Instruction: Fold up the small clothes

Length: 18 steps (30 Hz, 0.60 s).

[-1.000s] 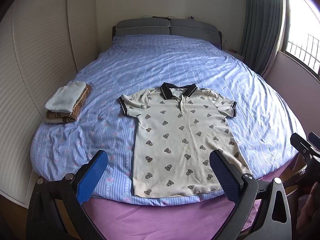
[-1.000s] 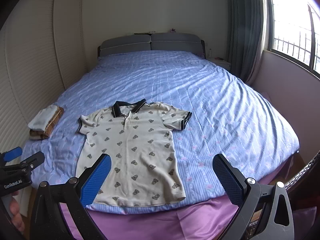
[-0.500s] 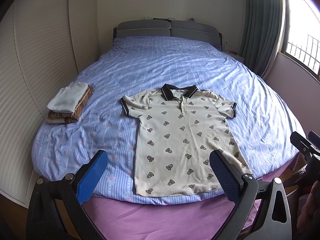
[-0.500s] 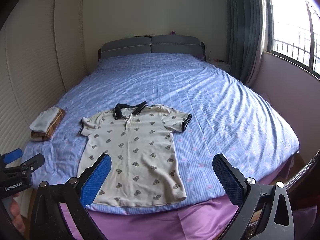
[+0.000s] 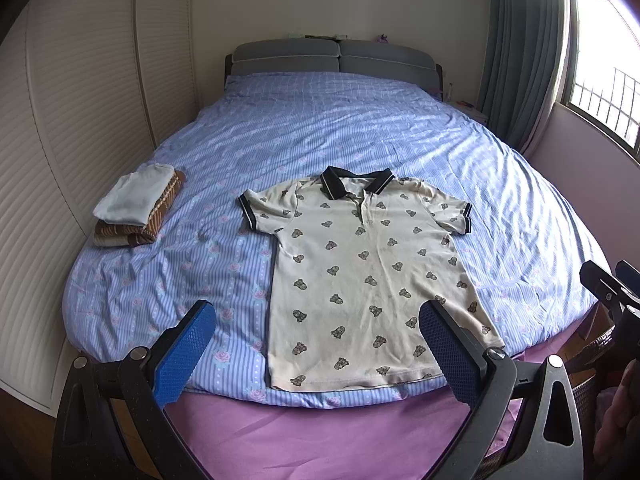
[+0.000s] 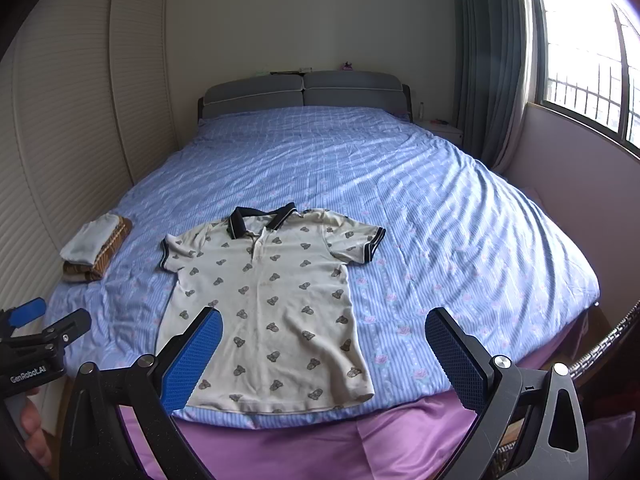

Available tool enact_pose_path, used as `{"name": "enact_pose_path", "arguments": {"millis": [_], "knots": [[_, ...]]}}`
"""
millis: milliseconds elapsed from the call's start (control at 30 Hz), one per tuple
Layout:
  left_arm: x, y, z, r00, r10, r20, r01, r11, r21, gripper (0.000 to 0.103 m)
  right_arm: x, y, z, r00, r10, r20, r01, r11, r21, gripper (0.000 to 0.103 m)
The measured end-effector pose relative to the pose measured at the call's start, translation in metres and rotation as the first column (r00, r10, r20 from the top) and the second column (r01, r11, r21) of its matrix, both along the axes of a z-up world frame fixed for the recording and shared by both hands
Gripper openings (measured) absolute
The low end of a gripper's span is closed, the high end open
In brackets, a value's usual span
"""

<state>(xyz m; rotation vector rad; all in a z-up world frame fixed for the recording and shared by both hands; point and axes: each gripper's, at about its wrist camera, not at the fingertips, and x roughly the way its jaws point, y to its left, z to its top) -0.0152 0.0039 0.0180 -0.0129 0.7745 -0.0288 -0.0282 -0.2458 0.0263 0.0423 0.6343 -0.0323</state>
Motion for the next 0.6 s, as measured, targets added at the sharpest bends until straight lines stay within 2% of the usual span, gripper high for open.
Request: {"name": "enact_pose_path", "arguments": {"millis": [600], "knots": [[-0.0012,0.0001,-0.0028,1.000,-0.001,0.002,0.001,1.000,0.000,0.103,0.0001,-0.0015,-0.0013,1.000,0.001,0.000,-0.001,1.000,0.003,0.103]]}}
